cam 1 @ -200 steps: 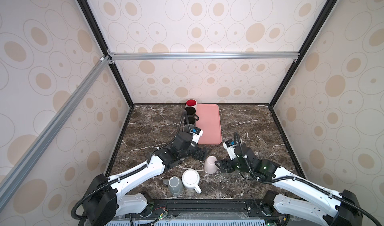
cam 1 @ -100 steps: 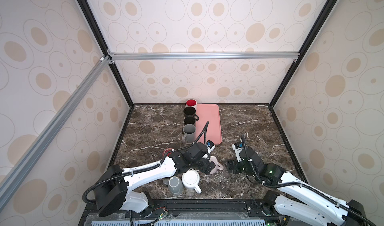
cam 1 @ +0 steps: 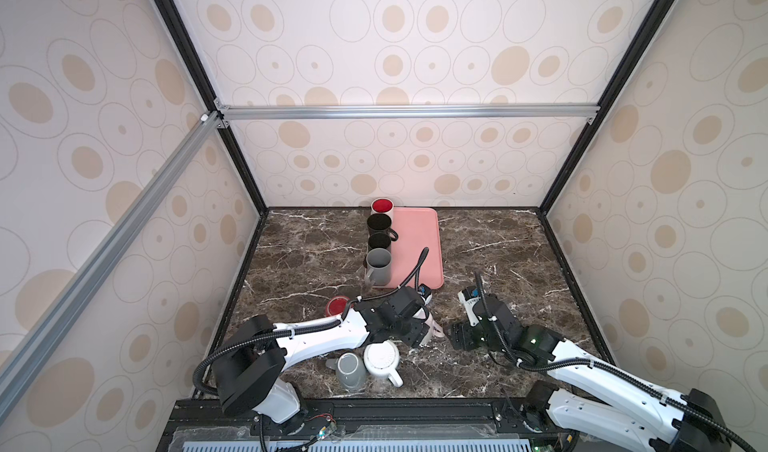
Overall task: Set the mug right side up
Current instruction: 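Lower the right gripper and close it on the pink mug's handle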
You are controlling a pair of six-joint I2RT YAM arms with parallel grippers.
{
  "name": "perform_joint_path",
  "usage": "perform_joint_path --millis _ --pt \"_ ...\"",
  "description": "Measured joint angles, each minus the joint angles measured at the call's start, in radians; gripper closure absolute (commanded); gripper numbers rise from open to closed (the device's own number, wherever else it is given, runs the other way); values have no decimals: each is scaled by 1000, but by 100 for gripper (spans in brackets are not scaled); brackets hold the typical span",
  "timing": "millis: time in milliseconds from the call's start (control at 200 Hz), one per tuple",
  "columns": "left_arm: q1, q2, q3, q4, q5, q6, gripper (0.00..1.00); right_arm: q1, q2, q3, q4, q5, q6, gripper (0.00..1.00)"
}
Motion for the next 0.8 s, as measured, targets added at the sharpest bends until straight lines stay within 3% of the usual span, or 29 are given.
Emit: perform_joint_path --millis 285,470,800 --pt "94 -4 5 0 -20 0 30 0 103 -2 62 -58 -15 25" --pt "101 -33 5 3 -15 -2 30 0 205 4 173 -103 -57 24" --pt "101 -198 5 -4 -45 -29 18 -6 426 129 258 -103 -171 44"
